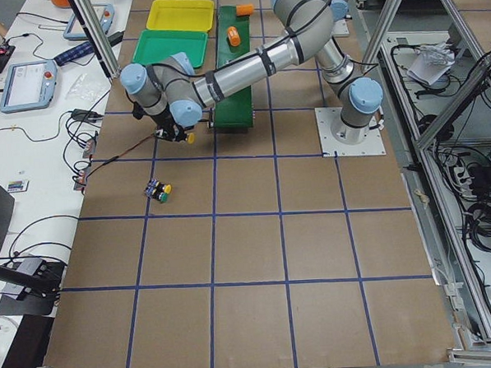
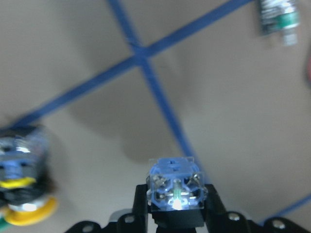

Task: Sort buttons by color to trays
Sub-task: 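Place the clear block on the belt while right gripper approaches green button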

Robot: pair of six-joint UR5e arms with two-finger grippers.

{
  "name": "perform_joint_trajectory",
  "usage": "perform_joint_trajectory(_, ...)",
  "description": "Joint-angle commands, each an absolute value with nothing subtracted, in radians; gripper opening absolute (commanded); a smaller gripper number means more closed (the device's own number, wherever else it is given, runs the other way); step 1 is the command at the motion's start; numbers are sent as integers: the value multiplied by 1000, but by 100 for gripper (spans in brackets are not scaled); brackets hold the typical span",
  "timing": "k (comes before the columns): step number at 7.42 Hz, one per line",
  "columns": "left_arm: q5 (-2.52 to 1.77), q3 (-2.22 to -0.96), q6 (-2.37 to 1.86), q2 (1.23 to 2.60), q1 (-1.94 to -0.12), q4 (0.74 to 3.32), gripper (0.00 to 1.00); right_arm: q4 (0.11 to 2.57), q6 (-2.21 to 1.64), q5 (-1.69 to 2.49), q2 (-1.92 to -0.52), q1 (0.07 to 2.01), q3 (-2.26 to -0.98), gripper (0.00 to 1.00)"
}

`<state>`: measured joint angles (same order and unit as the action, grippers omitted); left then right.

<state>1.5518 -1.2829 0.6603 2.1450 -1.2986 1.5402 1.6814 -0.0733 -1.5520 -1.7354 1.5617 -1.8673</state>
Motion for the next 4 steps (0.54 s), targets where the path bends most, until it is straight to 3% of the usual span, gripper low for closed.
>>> perform_joint_trajectory(1,1528,-1470,515,1998,-1370,1559,0,1692,-75,-1552,-1723,1562,-1867,100)
perform_joint_trajectory(4,1526,-1675,329,1901,-1477,1426,0,1752,-92,-1494,-1674,1566,-1867,100)
